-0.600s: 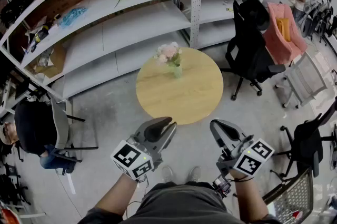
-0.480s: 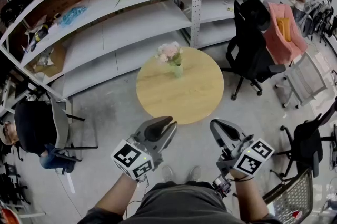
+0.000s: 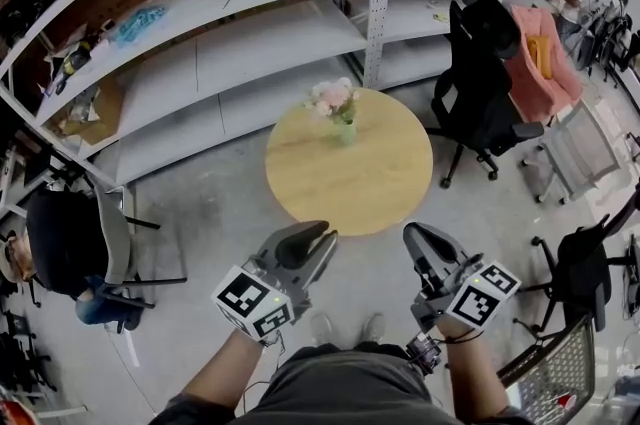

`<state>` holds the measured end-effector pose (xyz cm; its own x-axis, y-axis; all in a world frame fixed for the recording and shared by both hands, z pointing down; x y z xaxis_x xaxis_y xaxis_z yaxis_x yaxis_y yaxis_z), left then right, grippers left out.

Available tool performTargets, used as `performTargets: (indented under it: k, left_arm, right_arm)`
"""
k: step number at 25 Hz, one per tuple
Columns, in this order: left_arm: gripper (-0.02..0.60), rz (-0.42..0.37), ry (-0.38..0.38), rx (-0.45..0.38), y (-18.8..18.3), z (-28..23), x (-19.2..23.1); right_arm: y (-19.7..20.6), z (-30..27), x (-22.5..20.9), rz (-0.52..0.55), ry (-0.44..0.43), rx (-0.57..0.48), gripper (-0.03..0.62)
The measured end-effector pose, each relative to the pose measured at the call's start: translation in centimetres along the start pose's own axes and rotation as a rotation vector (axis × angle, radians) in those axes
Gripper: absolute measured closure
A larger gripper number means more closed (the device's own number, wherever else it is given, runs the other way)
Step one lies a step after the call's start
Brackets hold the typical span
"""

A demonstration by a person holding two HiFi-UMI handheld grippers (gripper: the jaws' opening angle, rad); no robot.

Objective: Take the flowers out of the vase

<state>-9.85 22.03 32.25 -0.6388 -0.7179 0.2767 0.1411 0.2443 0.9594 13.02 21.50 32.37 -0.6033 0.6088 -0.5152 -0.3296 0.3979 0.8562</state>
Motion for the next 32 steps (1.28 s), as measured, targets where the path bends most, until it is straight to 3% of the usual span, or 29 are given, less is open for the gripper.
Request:
performTargets:
  k: [8,17,22,32]
  left_arm:
    - [0.502,0.009,0.027,-0.005,-0.1,3.5,2.8]
    - [0.502,0.02,0.03,-0.024,-0.9,5.0,5.7]
    - [0.502,0.026,0.026,-0.008,-0.7,3.3,7.3]
    - [0.502,0.022,-0.026,0.022,-1.8,-4.3,12.0]
  right_arm:
    - [1.7,-2.2,3.6,0.064,0.039,-0.01,0.576]
    - [1.9,-4.2,4.3,0.085,0.075,-0.036,0.574]
    - [1.8,-6.0,2.1,0.077,0.08,-0.018,0.568]
    - [-1.4,-12.3,-5.9,0.069,0.012,0.032,0.48]
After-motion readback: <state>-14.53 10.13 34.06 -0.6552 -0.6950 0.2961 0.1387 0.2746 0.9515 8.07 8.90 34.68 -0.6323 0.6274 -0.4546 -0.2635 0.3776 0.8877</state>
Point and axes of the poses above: the fingertips, and each gripper's own axes: z backward along the fingers, x to its left, y out of its underside, the point moved 7 cm from there along z, backward along the fingers, and after that the axes turned 2 degrees about z, right-handed, at the moved point
